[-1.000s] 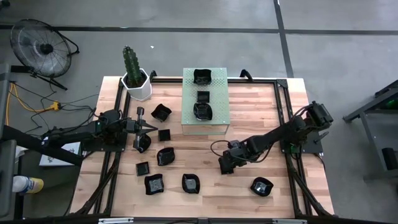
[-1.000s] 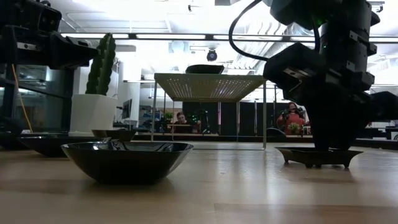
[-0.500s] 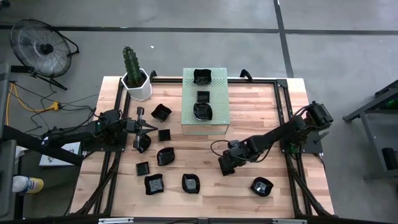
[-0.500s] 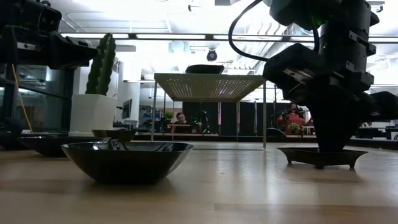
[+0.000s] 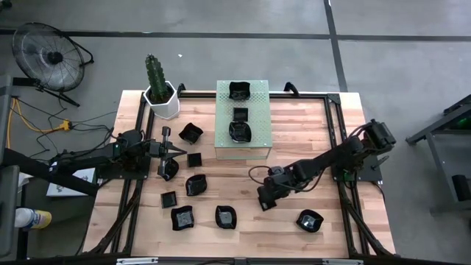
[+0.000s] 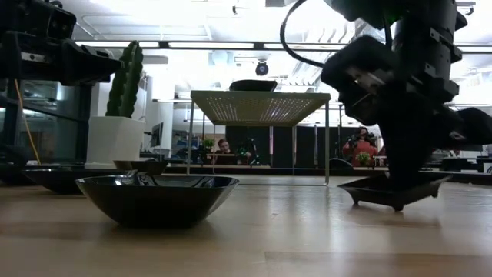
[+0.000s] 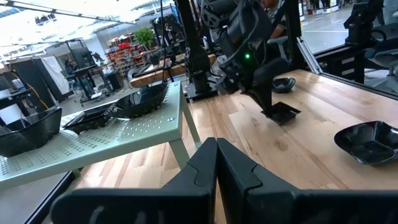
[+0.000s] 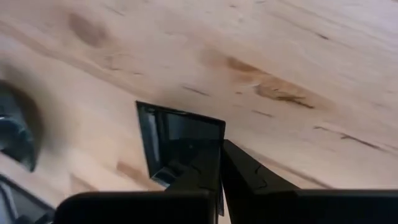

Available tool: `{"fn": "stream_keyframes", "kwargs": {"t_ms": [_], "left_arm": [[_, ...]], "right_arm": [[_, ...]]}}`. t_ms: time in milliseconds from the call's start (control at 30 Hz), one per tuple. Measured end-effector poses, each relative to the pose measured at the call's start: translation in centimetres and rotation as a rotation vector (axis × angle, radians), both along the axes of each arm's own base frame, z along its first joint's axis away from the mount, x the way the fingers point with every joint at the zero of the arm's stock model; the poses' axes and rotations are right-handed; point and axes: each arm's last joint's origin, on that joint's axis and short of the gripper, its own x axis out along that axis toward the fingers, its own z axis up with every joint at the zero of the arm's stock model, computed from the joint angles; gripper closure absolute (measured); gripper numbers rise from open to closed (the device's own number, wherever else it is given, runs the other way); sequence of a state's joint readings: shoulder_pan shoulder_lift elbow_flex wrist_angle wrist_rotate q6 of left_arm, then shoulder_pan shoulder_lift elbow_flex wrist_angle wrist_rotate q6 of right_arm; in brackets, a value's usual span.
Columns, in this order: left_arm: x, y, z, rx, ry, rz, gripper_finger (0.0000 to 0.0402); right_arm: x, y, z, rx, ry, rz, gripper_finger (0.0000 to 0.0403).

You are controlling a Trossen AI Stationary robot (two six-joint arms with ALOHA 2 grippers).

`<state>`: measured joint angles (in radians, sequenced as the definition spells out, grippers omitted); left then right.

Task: Pick & Place Mini shaped plates
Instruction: Stack the black square plate on top of the black square plate on the shelf

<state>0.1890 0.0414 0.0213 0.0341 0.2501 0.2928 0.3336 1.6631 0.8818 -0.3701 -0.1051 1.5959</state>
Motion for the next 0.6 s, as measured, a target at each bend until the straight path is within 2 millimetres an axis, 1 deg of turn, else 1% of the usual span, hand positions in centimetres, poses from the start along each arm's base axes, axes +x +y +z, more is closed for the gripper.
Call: {"fn": "stream_keyframes", "kwargs": {"t_ms": [133, 300, 400, 600], "left_arm": [[0.0, 0.0, 0.0, 0.000, 0.000, 0.000, 0.0399], [0.0, 0.0, 0.0, 0.000, -0.001, 0.000, 0.0399], [0.0, 0.0, 0.0, 0.000, 0.000, 0.001, 0.0399], [0.0, 0.0, 0.0, 0.000, 0.000, 0.000, 0.0399]], "right_arm": [[0.2, 0.1, 0.9, 0.017, -0.038, 0.003, 0.0402], [0.8, -0.2, 3.1, 0.021, -0.123, 0.022, 0.0402], [1.5, -0.7, 4.7, 0.000, -0.190, 0.019, 0.0401], [3.1, -1.8, 8.7, -0.076, -0.355, 0.030, 0.0401]]}}
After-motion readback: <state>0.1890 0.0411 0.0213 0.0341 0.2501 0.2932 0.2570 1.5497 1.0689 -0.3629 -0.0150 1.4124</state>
